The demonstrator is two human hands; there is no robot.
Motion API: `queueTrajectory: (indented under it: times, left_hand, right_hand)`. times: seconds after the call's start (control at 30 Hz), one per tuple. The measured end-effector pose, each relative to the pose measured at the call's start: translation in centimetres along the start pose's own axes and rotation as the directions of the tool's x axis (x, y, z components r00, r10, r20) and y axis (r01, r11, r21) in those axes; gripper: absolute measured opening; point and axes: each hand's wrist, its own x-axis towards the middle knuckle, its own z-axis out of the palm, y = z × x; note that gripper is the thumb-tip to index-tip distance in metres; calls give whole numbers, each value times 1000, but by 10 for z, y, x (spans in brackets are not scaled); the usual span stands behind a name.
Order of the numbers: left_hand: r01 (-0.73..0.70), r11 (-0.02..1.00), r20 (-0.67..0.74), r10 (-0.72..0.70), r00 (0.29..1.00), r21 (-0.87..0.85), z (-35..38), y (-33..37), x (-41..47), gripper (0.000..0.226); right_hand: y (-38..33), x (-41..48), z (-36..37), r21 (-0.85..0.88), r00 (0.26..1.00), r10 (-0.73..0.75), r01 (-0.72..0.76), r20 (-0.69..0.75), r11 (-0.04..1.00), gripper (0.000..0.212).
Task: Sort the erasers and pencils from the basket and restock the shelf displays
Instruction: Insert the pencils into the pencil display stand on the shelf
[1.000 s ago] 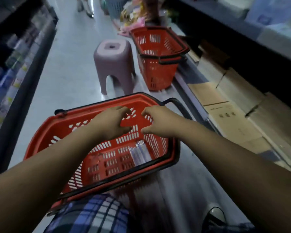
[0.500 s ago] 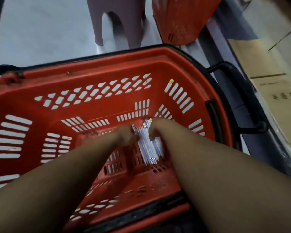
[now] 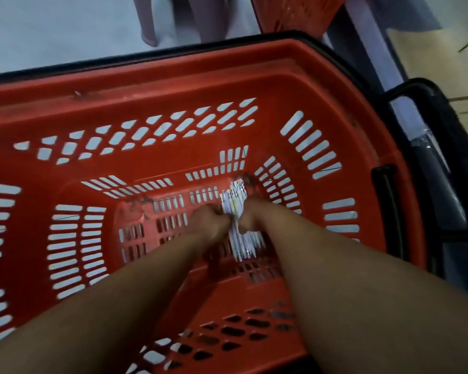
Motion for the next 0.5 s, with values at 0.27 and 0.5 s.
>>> queueTrajectory:
  times: [0.27, 0.5]
  left_hand:
    - [121, 960, 193, -73, 978, -252, -5, 1, -4, 10]
    - [207, 885, 268, -99, 958, -416, 4, -2, -4, 19]
  right_hand:
    - [-5, 8, 8, 116, 991, -110, 101, 73, 988, 32]
    - [-10, 7, 6, 104, 984, -123, 110, 128, 988, 22]
